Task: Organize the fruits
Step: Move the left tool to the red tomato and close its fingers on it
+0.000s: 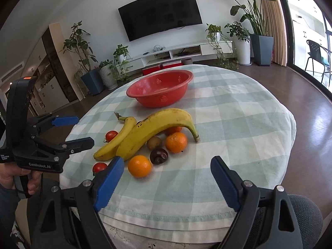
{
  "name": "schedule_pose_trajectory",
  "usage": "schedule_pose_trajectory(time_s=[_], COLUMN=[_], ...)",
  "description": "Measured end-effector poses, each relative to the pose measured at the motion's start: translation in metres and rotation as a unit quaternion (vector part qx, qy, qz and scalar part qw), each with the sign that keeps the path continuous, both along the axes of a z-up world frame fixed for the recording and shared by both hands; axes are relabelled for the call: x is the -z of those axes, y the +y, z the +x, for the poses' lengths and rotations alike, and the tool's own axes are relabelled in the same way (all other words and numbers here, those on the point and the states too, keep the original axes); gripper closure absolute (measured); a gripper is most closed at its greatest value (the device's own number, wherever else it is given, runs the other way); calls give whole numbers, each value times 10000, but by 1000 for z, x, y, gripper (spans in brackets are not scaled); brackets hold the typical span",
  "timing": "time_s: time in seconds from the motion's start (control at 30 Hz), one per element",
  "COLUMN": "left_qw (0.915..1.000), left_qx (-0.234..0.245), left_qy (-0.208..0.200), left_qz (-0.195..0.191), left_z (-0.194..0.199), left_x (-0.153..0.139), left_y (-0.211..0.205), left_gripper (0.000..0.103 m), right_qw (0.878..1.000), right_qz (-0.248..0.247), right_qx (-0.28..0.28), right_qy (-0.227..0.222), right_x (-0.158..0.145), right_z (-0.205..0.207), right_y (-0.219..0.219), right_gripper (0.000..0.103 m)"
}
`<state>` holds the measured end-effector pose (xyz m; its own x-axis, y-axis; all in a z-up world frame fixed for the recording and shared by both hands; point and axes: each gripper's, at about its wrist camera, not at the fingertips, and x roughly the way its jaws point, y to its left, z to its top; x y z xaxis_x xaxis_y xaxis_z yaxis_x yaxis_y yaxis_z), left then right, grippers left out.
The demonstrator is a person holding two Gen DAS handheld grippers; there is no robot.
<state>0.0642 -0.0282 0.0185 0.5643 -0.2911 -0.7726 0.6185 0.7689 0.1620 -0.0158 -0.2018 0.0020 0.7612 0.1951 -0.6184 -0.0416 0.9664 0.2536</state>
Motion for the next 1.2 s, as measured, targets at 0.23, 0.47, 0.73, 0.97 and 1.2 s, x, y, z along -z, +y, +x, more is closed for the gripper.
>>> schedule_pose_trajectory(time_s=[0.23,0.47,0.73,0.97,1.2], left_qw=[9989,9967,9932,9900,9885], left_qx=[360,369,305,118,12], left_qy=[313,713,1086,1356,1410], left_qz=[-42,-147,-302,-373,-548], left_z=[-21,-28,-17,-7,-1], left_x=[20,43,58,68,70], left_y=[-1,-4,-2,6,8], left_gripper=[18,36,48,63,67], right_qw=[9999,9997,9997,9996,9991], right_qz=[-65,-126,-63,-50,-146], right_qx=[-81,-125,-119,-108,-140], right_qy=[89,154,191,259,362], right_x=[4,6,9,12,16], right_z=[5,5,5,7,10], right_y=[4,7,5,4,8], right_gripper=[17,21,21,21,21])
